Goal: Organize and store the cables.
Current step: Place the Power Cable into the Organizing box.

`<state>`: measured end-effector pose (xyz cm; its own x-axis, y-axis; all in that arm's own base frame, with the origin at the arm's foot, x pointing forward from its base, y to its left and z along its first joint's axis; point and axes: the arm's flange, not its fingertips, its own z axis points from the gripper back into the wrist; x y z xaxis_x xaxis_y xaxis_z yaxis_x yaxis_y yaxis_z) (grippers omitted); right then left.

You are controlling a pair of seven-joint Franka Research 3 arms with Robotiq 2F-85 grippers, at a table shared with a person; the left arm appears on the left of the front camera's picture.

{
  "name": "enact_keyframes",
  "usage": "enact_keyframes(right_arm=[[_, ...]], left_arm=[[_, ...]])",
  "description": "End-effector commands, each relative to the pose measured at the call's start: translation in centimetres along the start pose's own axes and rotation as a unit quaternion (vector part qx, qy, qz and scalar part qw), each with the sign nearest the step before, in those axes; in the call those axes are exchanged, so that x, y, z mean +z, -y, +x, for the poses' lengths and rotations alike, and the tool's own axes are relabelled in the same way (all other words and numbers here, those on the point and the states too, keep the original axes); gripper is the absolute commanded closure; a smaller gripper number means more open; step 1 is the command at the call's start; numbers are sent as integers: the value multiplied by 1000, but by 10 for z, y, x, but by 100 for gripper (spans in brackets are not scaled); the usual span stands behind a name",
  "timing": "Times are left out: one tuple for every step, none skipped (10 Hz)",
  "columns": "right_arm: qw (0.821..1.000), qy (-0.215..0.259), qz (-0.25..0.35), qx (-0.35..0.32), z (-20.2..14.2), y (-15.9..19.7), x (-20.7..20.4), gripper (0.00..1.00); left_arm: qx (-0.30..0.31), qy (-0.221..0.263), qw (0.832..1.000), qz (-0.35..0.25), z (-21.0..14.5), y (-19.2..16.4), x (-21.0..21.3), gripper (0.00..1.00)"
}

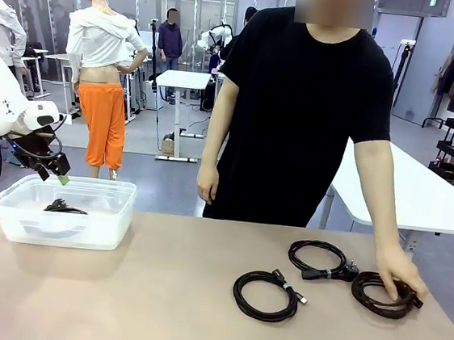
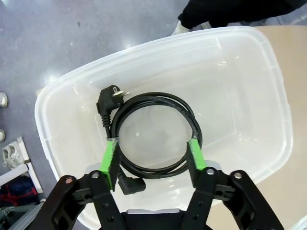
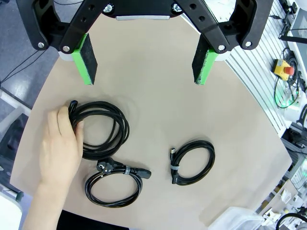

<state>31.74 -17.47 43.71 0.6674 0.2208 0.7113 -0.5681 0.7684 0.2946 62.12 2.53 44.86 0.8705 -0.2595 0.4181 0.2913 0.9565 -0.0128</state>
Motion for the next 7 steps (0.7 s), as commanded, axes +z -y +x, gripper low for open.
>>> enact_keyframes(right_arm=[[1000,-2,-4,4,0,1,-2,0],[1000,-2,-4,4,0,1,-2,0],[1000,-2,-4,4,0,1,-2,0],[1000,-2,-4,4,0,1,-2,0],[1000,-2,-4,4,0,1,-2,0],[1000,-2,-4,4,0,1,-2,0],[1000,-2,-4,4,0,1,-2,0]], left_arm=[[5,-3,1000,2,-6,3,4,4],[10,0,1000,1,-11,2,5,6],[12,1,1000,-3,-19,3,7,0],[12,2,1000,-5,-30,5,8,0],[15,9,1000,-5,-45,8,13,0],[4,-5,1000,-2,-12,2,3,0],[4,-5,1000,-2,-12,2,3,0]])
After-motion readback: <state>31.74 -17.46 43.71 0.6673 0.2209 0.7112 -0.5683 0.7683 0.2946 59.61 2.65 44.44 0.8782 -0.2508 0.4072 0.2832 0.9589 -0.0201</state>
